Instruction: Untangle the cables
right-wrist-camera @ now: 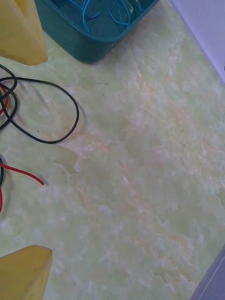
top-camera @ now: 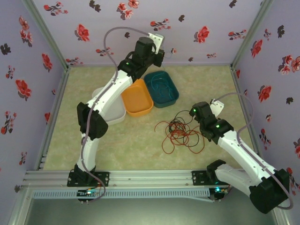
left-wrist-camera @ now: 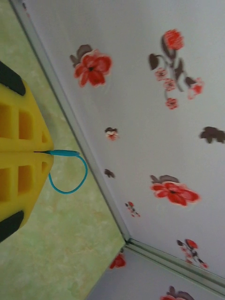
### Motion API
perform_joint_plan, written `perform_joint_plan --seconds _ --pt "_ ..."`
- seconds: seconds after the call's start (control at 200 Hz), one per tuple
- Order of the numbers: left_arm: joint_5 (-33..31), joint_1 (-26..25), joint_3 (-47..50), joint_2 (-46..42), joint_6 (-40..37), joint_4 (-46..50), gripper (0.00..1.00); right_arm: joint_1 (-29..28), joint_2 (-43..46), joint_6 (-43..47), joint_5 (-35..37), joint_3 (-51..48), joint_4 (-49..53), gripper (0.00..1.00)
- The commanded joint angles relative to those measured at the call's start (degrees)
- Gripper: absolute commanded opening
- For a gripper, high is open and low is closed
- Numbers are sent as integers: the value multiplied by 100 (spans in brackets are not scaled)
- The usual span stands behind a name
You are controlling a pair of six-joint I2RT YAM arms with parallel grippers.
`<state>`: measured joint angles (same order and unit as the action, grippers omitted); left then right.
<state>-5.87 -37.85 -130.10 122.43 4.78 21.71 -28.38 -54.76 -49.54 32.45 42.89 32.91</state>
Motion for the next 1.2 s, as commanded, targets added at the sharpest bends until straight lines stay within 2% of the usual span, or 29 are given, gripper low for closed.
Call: perform_joint_plan --seconds 0.0,0.365,0.715,0.865,0.955,1.02,1.195 --pt "-96 57 -92 290 322 496 0 41 -25 -38 7 111 73 99" --pt "-104 78 -339 1004 682 1154 0 36 62 -99 34 96 128 99" --pt "-29 159 -392 1612 624 952 0 36 77 -94 26 87 115 99" --pt "81 198 -544 1781 645 982 12 38 65 -92 37 105 120 99" --pt "120 216 -629 1836 657 1028 33 34 45 -98 29 114 122 99" --pt "132 224 -661 1820 669 1032 44 36 32 -100 18 115 111 99" --pt "124 234 -728 1695 656 1053 60 35 44 -100 8 125 111 99"
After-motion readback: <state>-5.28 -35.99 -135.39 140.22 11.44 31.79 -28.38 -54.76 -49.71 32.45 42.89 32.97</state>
